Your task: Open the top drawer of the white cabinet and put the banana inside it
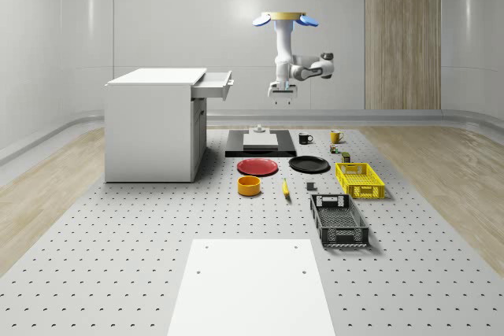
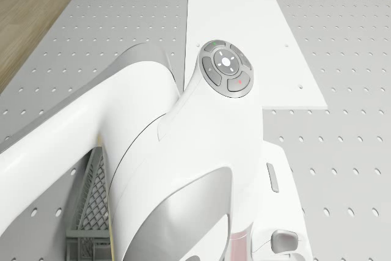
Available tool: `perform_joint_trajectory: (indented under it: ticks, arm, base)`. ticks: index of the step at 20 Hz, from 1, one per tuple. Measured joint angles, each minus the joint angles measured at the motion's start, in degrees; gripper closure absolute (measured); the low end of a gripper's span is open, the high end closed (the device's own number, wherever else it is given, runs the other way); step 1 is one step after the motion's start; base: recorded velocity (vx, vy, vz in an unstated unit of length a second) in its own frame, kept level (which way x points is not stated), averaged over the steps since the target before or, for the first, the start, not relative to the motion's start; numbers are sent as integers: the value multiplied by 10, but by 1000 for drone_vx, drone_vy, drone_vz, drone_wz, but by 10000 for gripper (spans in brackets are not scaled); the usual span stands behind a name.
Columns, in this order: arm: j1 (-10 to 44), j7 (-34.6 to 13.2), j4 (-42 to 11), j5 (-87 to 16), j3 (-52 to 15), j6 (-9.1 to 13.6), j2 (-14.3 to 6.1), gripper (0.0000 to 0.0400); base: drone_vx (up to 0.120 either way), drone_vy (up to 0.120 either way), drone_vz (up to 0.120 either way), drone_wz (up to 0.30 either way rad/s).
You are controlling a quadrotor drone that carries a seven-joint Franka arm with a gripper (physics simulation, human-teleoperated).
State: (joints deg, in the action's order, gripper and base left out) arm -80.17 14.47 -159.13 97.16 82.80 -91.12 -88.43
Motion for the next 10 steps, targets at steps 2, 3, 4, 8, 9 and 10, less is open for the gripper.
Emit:
perform_joint_trajectory:
  ticks: [2,3,4,8,9,10]
  arm:
    - [0,0,0,-1,0,-2,-2,0]
    - [0,0,0,-1,0,-3,-3,0]
    - [0,0,0,-1,0,-3,-4,0]
    - [-1,1,0,-3,0,-6,-7,0]
    - [-1,1,0,-3,0,-7,-8,0]
    - [-1,1,0,-3,0,-8,-8,0]
  base:
    - [120,0,-120,0]
    - [120,0,-120,0]
    - [120,0,-120,0]
    - [120,0,-120,0]
    - [120,0,-120,0]
    - [120,0,-120,0]
